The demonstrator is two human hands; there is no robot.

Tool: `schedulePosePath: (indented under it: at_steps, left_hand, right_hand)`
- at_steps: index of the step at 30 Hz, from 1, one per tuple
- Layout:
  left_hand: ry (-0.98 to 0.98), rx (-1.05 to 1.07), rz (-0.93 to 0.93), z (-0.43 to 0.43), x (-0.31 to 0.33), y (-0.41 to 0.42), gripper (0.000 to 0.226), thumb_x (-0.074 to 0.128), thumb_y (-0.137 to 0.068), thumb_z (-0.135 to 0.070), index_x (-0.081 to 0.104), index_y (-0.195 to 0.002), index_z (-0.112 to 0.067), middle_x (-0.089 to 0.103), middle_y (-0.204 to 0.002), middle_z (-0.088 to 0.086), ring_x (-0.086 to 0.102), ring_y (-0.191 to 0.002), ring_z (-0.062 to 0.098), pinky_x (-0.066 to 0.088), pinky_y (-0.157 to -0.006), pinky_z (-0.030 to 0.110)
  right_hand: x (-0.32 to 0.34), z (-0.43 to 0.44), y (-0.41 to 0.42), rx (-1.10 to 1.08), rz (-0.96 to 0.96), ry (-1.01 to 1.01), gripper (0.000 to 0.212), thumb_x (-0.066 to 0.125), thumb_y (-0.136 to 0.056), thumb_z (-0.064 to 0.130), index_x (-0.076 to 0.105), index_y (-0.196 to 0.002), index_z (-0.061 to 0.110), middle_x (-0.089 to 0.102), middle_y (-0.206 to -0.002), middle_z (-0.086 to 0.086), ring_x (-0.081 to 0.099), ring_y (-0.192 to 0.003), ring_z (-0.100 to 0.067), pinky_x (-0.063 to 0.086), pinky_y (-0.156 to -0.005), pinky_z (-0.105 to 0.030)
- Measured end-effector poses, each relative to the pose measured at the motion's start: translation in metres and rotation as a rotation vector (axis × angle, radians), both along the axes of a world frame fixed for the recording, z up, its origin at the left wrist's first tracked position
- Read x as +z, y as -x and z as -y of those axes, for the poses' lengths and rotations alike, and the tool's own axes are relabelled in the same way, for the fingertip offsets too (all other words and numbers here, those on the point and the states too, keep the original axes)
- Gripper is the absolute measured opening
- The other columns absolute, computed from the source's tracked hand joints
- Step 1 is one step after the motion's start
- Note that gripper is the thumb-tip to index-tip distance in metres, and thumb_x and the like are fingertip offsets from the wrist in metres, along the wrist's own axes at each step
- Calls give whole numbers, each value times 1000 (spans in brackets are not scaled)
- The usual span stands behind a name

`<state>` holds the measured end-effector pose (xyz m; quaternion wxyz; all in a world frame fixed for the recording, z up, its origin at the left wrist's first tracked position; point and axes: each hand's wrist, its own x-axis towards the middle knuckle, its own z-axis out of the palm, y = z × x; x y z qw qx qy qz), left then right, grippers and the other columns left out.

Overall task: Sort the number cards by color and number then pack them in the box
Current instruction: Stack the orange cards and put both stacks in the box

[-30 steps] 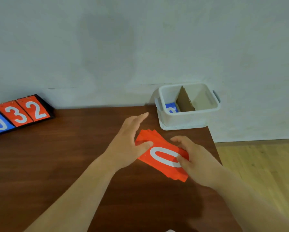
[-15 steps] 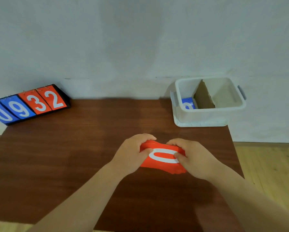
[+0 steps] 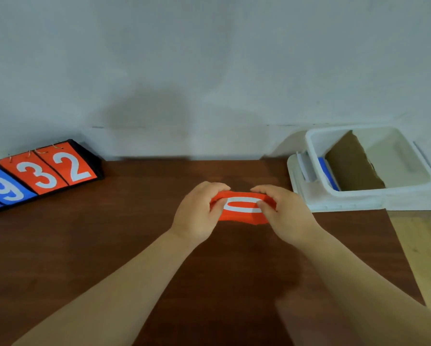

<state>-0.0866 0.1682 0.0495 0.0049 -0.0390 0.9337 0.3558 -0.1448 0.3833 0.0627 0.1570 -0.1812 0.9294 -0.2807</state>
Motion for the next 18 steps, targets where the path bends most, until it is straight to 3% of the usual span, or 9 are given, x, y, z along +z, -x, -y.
schedulePosePath:
  at_steps: [3, 5, 8, 11, 15, 18]
  left_hand:
    - [-11, -13, -71, 15, -20, 23, 30, 60, -101, -31, 65, -128, -21, 64, -118, -5, 57, -108, 6, 39, -91, 9]
    - [-2, 0, -101, 20, -35, 32, 32, 57, -102, -37, 67, -126, -18, 66, -116, -3, 59, -107, 7, 35, -90, 4]
    - [-11, 13, -97, 23, -59, 43, 36, 51, -103, -43, 66, -125, -19, 66, -115, -2, 60, -105, 6, 44, -88, 11]
    - [13, 28, -102, 24, -80, 48, 24, 60, -101, -29, 67, -121, -18, 65, -112, -2, 60, -103, 8, 46, -88, 19]
    - [30, 23, -74, 22, -107, 42, 28, 58, -99, -26, 65, -125, -17, 62, -117, 0, 60, -107, 12, 53, -93, 28]
    - [16, 52, -25, 22, -116, 37, 35, 58, -99, -26, 59, -134, -22, 56, -125, -2, 57, -112, 10, 52, -94, 26]
  right_hand:
    - [-12, 16, 23, 1, -64, -20, 34, 57, -102, 31, 59, -136, 29, 64, -134, 8, 59, -120, -11, 49, -105, -32]
    - [-23, 26, 36, 9, -78, -48, 35, 55, -102, 32, 59, -137, 28, 65, -132, 6, 60, -119, -14, 49, -104, -33]
    - [-43, 33, 50, 27, -93, -59, 34, 51, -102, 30, 61, -134, 28, 66, -128, 6, 58, -117, -14, 46, -101, -30]
    - [-64, 34, 56, 26, -92, -42, 30, 53, -101, 23, 65, -129, 26, 66, -123, 8, 56, -114, -10, 41, -96, -23]
    - [-93, 30, 54, 45, -50, -53, 26, 58, -100, 23, 64, -124, 27, 63, -118, 11, 54, -110, -7, 46, -96, -25]
    - [-106, 24, 51, 35, -55, -21, 28, 62, -98, 23, 62, -126, 26, 59, -119, 12, 54, -110, -7, 46, -96, -23]
